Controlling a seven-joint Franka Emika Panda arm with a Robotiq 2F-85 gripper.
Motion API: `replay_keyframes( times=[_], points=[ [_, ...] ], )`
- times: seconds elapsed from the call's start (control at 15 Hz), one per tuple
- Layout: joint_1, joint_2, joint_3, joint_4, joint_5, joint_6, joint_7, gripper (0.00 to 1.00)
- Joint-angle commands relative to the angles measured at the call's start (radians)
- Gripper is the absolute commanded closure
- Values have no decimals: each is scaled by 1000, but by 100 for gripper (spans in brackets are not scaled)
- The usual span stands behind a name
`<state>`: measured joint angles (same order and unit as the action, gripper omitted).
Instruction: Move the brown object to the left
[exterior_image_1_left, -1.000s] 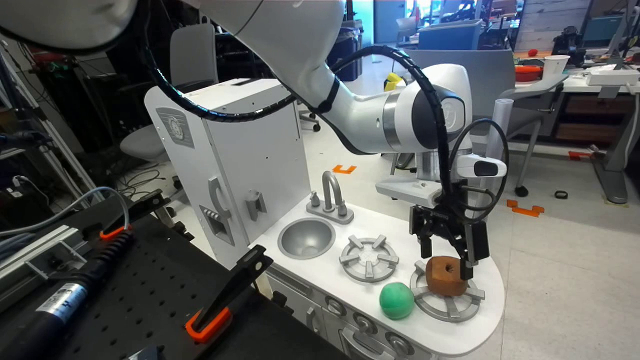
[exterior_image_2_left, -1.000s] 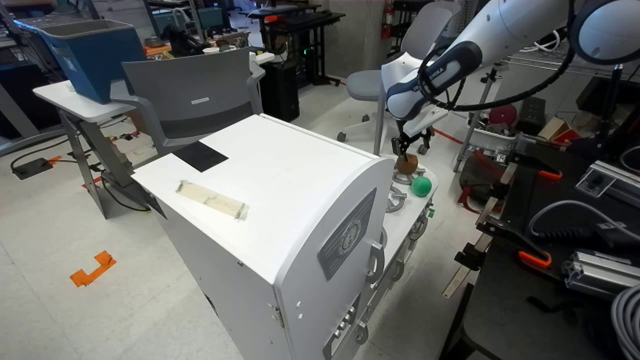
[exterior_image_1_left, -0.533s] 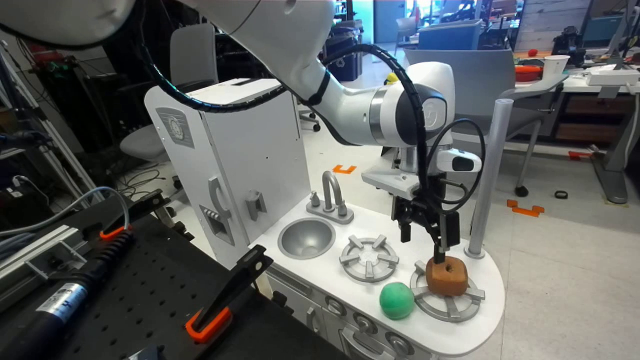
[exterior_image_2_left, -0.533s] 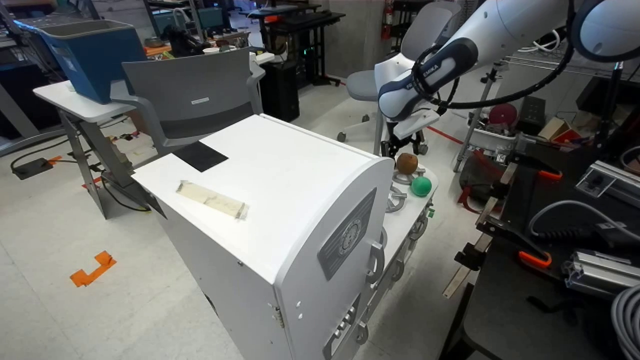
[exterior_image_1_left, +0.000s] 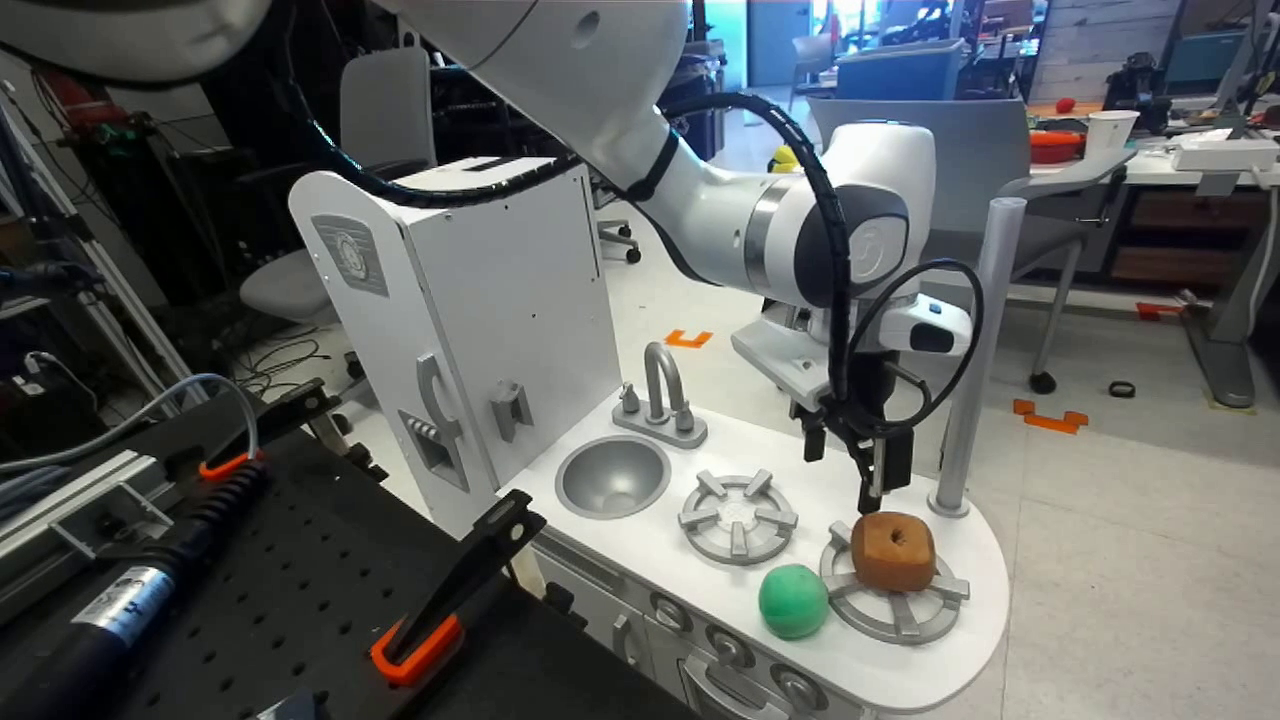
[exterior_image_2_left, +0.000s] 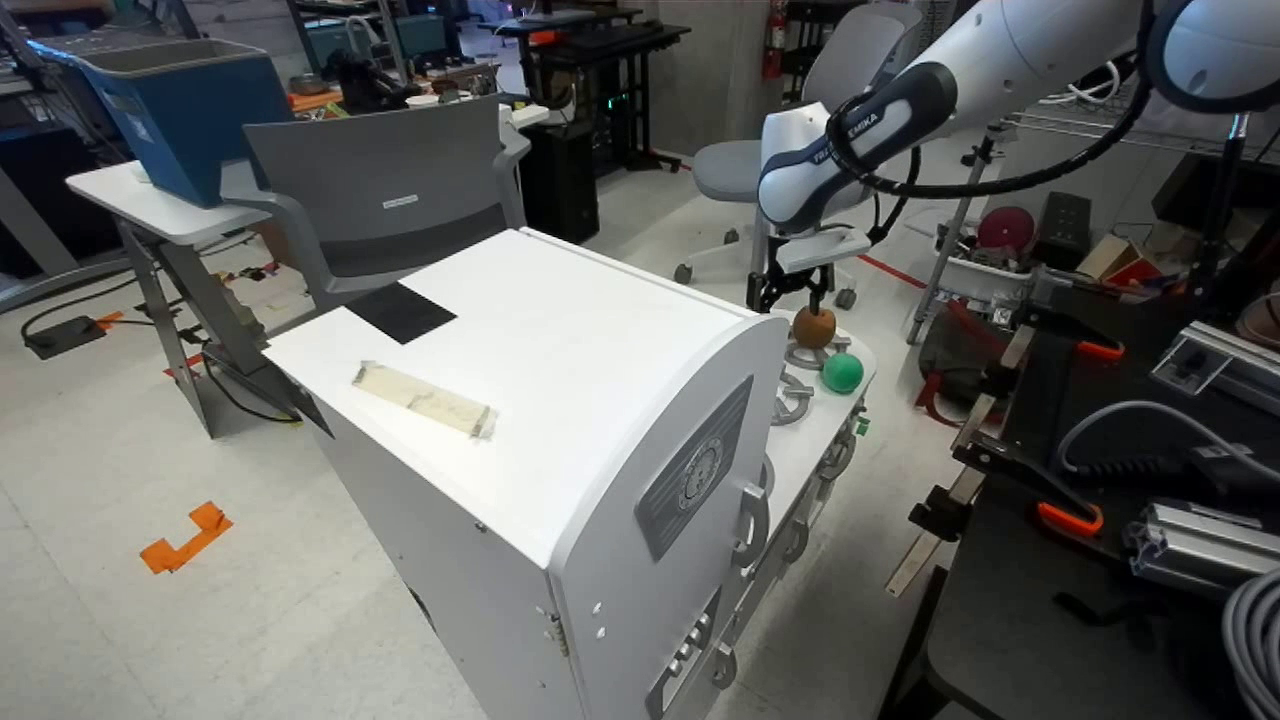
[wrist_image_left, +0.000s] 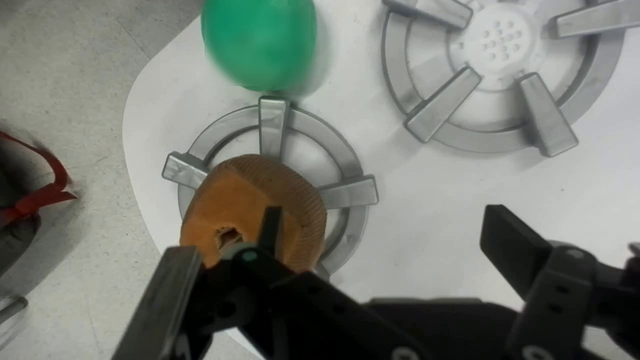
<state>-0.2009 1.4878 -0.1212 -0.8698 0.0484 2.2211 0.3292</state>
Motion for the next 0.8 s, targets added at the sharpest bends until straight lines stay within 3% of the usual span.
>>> replay_keyframes(
  times=[0.0,0.6,0.67,0.73],
  points=[
    [-8,0,-25,-16,1,40,36,0],
    [0,0,-92,-54,-13,52,141,0],
    [0,0,-93,-56,-11,53,152,25],
    [1,0,-94,-58,-11,54,158,26]
  ],
)
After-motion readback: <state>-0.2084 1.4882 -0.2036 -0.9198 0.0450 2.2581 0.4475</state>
